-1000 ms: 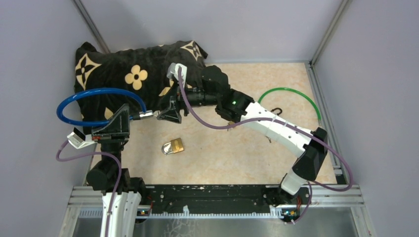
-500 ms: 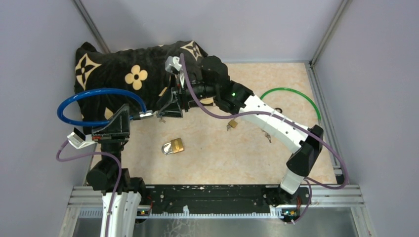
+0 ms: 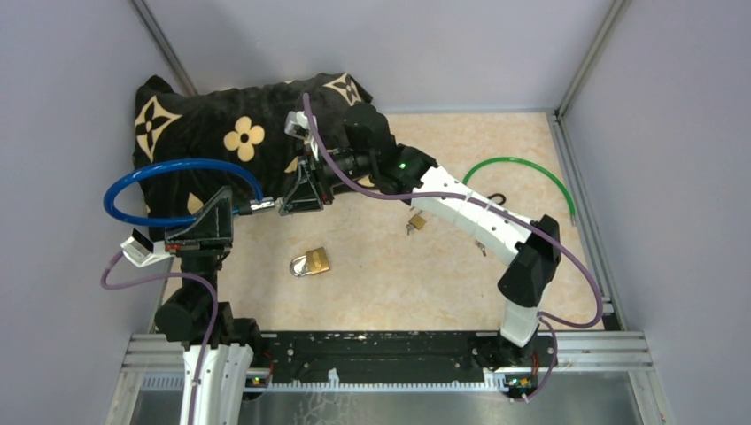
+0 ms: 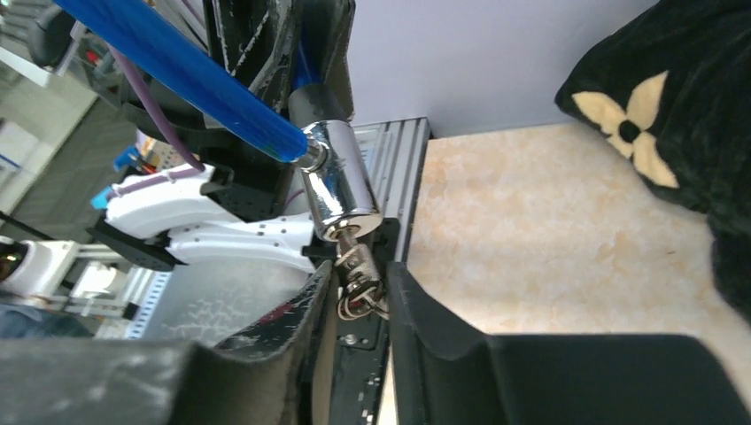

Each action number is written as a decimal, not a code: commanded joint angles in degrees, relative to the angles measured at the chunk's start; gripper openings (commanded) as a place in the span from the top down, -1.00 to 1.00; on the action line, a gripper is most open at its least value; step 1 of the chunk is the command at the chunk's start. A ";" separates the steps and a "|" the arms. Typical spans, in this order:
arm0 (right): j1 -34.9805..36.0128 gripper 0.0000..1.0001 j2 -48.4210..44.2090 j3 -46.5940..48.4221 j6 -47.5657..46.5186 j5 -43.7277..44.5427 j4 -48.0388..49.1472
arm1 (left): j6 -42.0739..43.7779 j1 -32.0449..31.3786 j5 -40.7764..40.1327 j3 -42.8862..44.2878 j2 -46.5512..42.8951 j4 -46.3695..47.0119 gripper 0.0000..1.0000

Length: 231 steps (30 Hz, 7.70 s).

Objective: Lock with the key
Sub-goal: Lock the lock, then place the lock at the center of the board, then place the key at the center of the board, then pick up the lock from the center of the board.

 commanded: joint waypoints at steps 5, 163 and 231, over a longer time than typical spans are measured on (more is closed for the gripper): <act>0.64 1.00 -1.82 0.35 1.34 -1.86 6.00 | 0.04 0.18 0.17 0.75 -0.45 2.63 1.00; -24.51 -0.01 8.30 -30.18 -13.83 53.67 -21.14 | 12.11 -20.87 -4.11 -15.06 11.99 -25.77 -0.96; -7.65 -0.97 -37.32 -50.90 -10.17 17.73 4.54 | 35.00 -25.49 50.51 8.95 42.51 -14.18 1.00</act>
